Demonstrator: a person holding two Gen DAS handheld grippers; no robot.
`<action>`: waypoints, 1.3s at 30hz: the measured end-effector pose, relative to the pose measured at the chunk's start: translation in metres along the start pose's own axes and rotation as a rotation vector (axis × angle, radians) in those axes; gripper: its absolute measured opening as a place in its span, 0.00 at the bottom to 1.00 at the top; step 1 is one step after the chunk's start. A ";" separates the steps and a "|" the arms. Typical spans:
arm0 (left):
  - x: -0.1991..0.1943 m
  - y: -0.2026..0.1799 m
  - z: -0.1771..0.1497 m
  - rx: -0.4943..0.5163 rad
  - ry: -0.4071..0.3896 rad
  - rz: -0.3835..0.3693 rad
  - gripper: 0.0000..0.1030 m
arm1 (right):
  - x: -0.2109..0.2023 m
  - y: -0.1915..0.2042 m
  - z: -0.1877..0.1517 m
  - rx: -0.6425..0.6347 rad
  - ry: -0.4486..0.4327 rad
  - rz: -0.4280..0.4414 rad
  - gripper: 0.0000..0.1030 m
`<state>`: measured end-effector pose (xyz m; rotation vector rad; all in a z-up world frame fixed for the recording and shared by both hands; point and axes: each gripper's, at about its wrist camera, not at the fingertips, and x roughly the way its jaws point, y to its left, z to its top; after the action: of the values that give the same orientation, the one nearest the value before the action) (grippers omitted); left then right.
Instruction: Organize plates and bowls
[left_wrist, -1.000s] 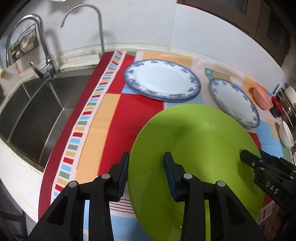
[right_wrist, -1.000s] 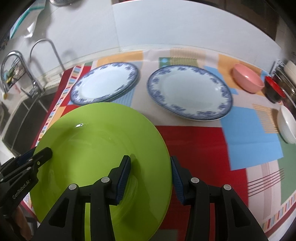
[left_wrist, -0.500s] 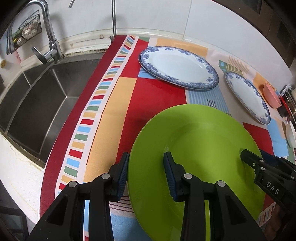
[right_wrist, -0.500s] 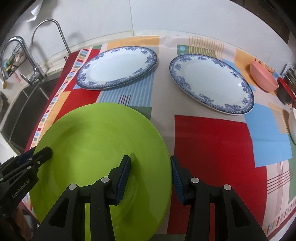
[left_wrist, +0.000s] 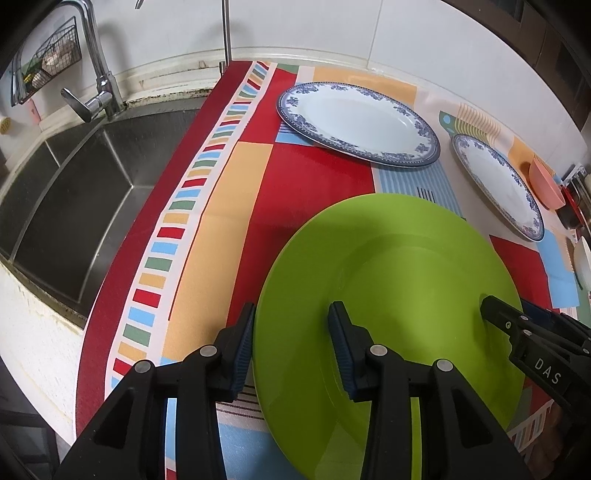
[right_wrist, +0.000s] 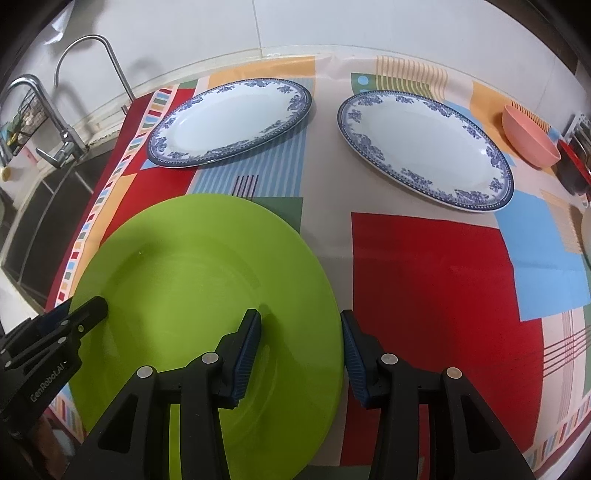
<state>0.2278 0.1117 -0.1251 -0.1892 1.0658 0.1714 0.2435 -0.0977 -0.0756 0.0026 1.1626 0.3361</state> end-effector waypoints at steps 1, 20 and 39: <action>0.000 0.000 0.000 0.000 0.000 0.001 0.39 | 0.000 0.000 0.000 0.000 0.001 0.001 0.44; -0.036 -0.006 0.018 0.021 -0.133 0.018 0.58 | -0.027 -0.001 0.013 -0.038 -0.096 -0.013 0.52; -0.071 -0.009 0.074 0.025 -0.312 0.062 0.74 | -0.064 0.007 0.069 -0.087 -0.244 0.021 0.52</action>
<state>0.2594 0.1167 -0.0272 -0.1024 0.7632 0.2348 0.2814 -0.0956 0.0112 -0.0198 0.9065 0.3929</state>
